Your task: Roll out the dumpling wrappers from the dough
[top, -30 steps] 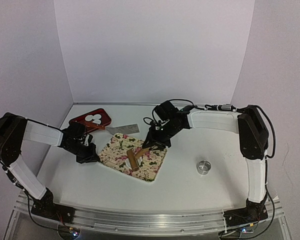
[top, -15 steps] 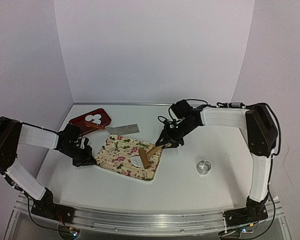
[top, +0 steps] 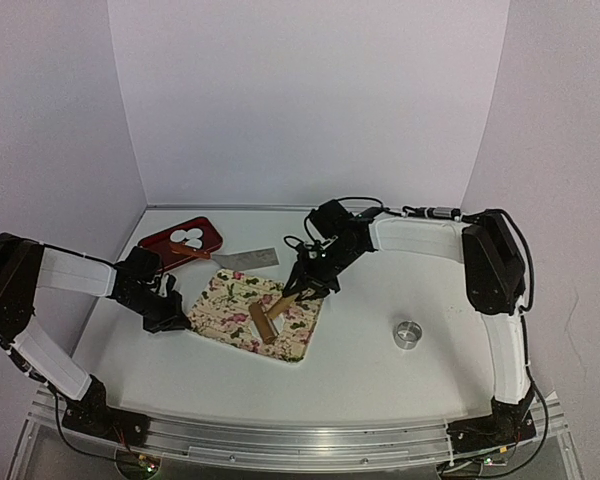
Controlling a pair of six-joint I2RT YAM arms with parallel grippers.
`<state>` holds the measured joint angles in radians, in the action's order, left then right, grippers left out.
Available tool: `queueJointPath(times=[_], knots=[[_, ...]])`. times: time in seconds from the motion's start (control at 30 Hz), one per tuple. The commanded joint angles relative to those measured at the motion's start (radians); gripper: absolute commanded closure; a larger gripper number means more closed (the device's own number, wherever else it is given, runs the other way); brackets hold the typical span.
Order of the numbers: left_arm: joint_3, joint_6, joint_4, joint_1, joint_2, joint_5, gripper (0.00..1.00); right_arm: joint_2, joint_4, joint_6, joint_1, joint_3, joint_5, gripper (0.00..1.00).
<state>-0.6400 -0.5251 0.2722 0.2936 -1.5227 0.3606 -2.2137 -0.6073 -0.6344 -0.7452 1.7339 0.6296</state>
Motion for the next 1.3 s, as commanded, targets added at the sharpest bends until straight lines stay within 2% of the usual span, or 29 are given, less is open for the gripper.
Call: queueJointPath(times=[0.0, 0.2, 0.4, 0.53, 0.73, 0.97, 1.13, 1.27], knots=[[0.001, -0.028, 0.003, 0.027, -0.071, -0.036, 1.00, -0.198, -0.303, -0.002, -0.099, -0.076, -0.318, 1.00], [-0.011, -0.030, 0.018, 0.015, -0.078, -0.069, 1.00, -0.167, -0.325, 0.009, -0.070, -0.109, -0.359, 1.00], [0.002, -0.001, 0.049, -0.029, -0.054, -0.088, 1.00, -0.035, -0.322, 0.054, 0.075, -0.284, -0.429, 1.00], [0.008, 0.006, 0.050, -0.040, -0.046, -0.081, 1.00, -0.004, -0.322, 0.086, 0.127, -0.309, -0.440, 1.00], [-0.001, 0.026, 0.003, -0.037, -0.052, -0.016, 1.00, -0.097, -0.331, 0.087, 0.051, -0.168, -0.383, 1.00], [-0.010, 0.033, -0.002, -0.023, -0.071, -0.006, 1.00, -0.219, -0.353, 0.042, -0.077, -0.009, -0.337, 1.00], [-0.012, 0.016, -0.012, -0.021, -0.085, -0.010, 1.00, -0.217, -0.358, 0.033, -0.100, -0.026, -0.345, 1.00], [-0.023, 0.013, 0.002, -0.023, -0.092, -0.029, 1.00, -0.172, -0.358, 0.039, -0.055, -0.089, -0.372, 1.00]])
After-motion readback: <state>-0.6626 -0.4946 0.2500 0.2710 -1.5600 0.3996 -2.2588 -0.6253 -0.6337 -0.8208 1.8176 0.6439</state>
